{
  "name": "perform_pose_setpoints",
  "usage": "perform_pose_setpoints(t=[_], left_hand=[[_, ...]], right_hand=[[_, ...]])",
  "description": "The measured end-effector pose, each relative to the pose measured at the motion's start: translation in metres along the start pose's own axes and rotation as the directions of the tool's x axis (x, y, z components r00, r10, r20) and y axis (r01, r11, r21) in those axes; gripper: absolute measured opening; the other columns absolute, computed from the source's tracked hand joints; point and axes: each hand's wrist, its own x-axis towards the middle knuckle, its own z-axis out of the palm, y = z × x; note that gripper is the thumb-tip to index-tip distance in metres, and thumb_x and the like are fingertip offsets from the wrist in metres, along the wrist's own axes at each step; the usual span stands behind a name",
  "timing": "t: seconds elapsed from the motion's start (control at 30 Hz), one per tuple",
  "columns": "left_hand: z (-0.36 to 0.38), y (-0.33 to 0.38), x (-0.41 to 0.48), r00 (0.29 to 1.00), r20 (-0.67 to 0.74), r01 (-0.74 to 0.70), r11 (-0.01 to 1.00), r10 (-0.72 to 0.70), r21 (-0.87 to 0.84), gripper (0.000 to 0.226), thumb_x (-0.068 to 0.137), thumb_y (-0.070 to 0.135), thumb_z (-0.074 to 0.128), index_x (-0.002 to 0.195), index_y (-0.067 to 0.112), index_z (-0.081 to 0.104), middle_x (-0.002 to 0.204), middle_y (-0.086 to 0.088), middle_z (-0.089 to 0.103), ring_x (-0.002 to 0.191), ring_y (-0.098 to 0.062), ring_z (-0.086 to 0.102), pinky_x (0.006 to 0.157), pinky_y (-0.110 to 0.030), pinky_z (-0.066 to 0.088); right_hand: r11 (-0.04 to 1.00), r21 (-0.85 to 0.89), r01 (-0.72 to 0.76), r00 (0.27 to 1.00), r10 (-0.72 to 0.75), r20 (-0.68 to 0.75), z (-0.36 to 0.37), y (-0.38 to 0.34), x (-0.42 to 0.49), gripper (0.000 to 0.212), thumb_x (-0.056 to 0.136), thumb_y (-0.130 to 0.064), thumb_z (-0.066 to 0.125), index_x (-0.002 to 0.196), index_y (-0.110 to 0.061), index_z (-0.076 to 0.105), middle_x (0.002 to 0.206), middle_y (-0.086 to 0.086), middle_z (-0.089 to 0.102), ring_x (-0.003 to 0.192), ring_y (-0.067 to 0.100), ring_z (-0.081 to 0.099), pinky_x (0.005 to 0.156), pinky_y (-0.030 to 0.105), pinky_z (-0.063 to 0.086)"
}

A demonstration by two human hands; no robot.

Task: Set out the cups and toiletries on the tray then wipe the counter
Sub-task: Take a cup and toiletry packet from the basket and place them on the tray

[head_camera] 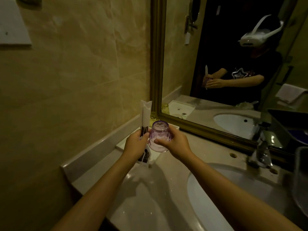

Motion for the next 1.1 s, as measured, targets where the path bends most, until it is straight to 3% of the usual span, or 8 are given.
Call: perform_pose_setpoints(t=[0.1,0.2,0.4,0.53,0.6,0.83,0.97,1.1], left_hand=[[0.009,-0.015,0.046,0.999,0.035,-0.013,1.0,0.013,-0.003,0.023,0.094,0.021,0.046,0.111,0.02,0.061,0.106,-0.005,0.066,0.102,-0.022,0.063,0.091,-0.038,0.05],[0.024,-0.033,0.096,0.997,0.071,-0.023,1.0,0.022,0.005,0.015,0.093,0.023,0.047,0.1,0.028,0.06,0.107,-0.006,0.067,0.097,-0.019,0.063,0.082,-0.033,0.052],[0.06,-0.07,0.184,0.994,0.109,-0.009,0.999,0.004,0.042,0.028,0.093,0.019,0.048,0.114,0.008,0.062,0.113,-0.018,0.065,0.104,-0.032,0.061,0.095,-0.047,0.048],[0.079,-0.087,0.225,0.989,0.148,-0.005,0.993,-0.013,0.119,0.029,0.093,0.023,0.047,0.114,0.011,0.063,0.111,-0.014,0.066,0.098,-0.025,0.06,0.084,-0.033,0.048],[0.087,-0.094,0.241,0.983,0.18,0.011,0.993,-0.033,0.12,0.029,0.093,0.02,0.047,0.115,0.01,0.062,0.111,-0.015,0.066,0.1,-0.026,0.06,0.086,-0.033,0.047],[0.106,-0.111,0.276,0.975,0.217,0.01,0.988,-0.044,0.155,0.03,0.093,0.02,0.046,0.113,0.005,0.063,0.111,-0.02,0.065,0.103,-0.031,0.06,0.086,-0.034,0.046],[0.111,-0.118,0.287,0.975,0.219,0.01,0.99,-0.042,0.142,0.027,0.093,0.016,0.046,0.111,0.003,0.062,0.111,-0.02,0.065,0.102,-0.029,0.059,0.078,-0.027,0.042],[0.114,-0.124,0.296,0.976,0.212,0.009,0.985,-0.046,0.172,0.031,0.094,0.019,0.046,0.11,-0.002,0.061,0.11,-0.025,0.064,0.102,-0.035,0.059,0.082,-0.037,0.046]], right_hand=[[0.998,-0.07,-0.009,0.999,0.005,-0.054,0.01,0.025,0.036,0.057,0.064,-0.029,0.082,0.117,-0.022,0.06,0.102,-0.006,0.057,0.098,0.013,0.054,0.081,0.023,0.046],[0.996,-0.083,-0.041,0.995,0.033,-0.098,0.018,0.056,0.074,0.057,0.064,-0.027,0.083,0.116,-0.021,0.06,0.102,-0.004,0.055,0.097,0.014,0.054,0.08,0.023,0.045],[0.988,-0.086,-0.126,0.984,0.114,-0.133,0.029,0.115,0.14,0.059,0.066,-0.021,0.082,0.12,-0.014,0.058,0.116,0.007,0.061,0.099,0.014,0.056,0.08,0.023,0.045],[0.972,-0.061,-0.229,0.966,0.219,-0.139,0.037,0.149,0.169,0.067,0.07,-0.022,0.08,0.129,-0.01,0.052,0.125,0.009,0.058,0.112,0.022,0.057,0.096,0.037,0.049],[0.965,-0.048,-0.257,0.958,0.248,-0.141,0.041,0.164,0.18,0.066,0.07,-0.022,0.079,0.129,-0.01,0.052,0.125,0.01,0.059,0.113,0.023,0.057,0.096,0.041,0.049],[0.948,-0.019,-0.317,0.939,0.311,-0.147,0.046,0.203,0.208,0.068,0.07,-0.018,0.079,0.13,-0.01,0.049,0.129,0.009,0.056,0.117,0.023,0.054,0.099,0.039,0.047],[0.949,-0.046,-0.313,0.944,0.305,-0.127,0.05,0.218,0.221,0.069,0.071,-0.019,0.079,0.132,-0.01,0.048,0.132,0.01,0.054,0.121,0.025,0.052,0.101,0.042,0.046],[0.948,-0.063,-0.312,0.946,0.303,-0.116,0.053,0.229,0.229,0.07,0.072,-0.022,0.079,0.133,-0.011,0.047,0.134,0.01,0.052,0.123,0.026,0.05,0.102,0.041,0.044]])
